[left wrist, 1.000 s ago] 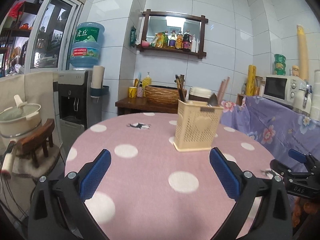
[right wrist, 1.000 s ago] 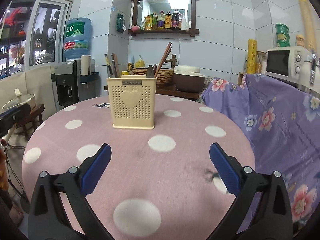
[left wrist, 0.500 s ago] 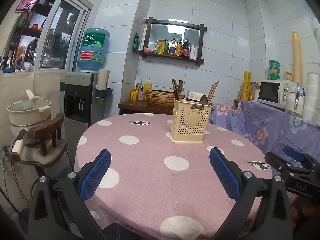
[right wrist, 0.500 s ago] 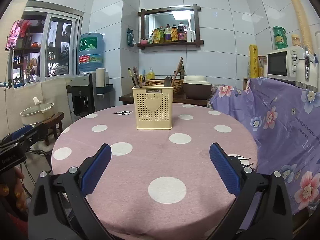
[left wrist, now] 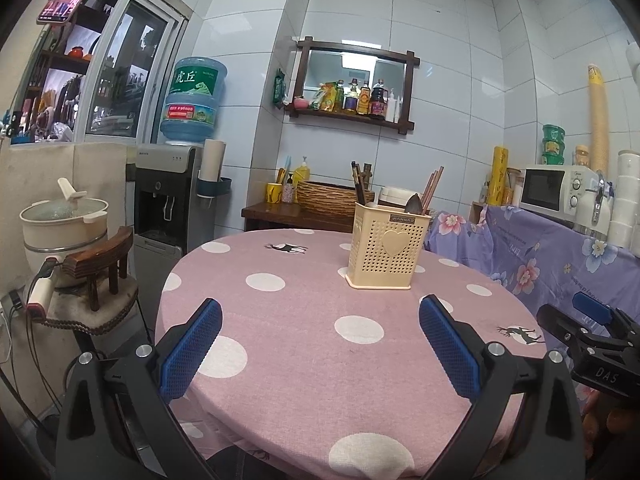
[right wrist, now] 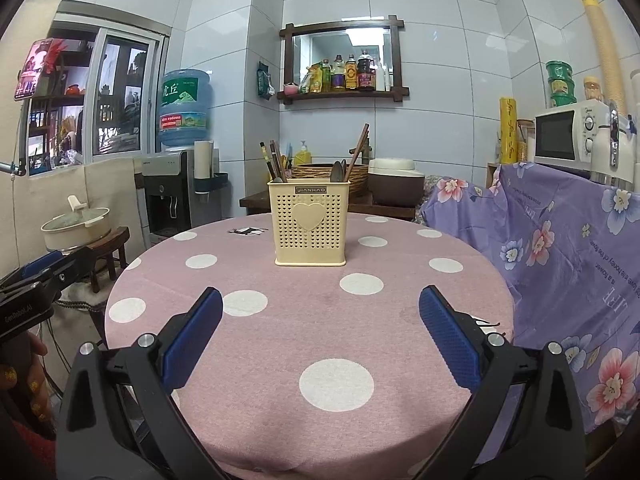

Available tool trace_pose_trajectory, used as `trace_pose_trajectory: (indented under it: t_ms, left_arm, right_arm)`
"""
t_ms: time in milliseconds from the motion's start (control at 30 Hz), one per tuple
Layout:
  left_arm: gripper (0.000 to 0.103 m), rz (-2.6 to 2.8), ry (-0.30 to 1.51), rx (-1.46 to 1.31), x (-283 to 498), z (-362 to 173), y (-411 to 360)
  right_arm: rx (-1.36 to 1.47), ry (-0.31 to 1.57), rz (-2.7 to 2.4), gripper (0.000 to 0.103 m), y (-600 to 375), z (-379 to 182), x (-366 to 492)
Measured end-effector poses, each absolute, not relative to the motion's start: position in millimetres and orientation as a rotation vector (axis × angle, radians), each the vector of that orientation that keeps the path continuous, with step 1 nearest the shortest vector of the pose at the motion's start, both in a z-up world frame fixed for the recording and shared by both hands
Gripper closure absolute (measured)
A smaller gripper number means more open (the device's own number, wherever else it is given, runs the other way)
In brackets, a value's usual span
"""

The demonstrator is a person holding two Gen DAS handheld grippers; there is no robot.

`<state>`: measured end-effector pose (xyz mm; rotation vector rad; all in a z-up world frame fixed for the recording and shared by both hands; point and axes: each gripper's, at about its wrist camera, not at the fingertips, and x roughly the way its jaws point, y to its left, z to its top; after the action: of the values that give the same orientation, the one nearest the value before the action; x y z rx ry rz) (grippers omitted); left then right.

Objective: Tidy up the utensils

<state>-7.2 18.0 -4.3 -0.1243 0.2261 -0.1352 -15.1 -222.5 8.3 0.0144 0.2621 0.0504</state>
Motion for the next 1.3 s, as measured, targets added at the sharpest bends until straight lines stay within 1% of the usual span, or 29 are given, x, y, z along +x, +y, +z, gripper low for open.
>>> trace_pose_trajectory:
  t_ms: [1300]
  left_arm:
    - [0.005, -0.140, 0.260, -0.127, -6.2, -5.2, 17.8]
  right_arm:
    - [0.021, 0.268, 0.045, 0.006, -226.8, 5.3, -10.6]
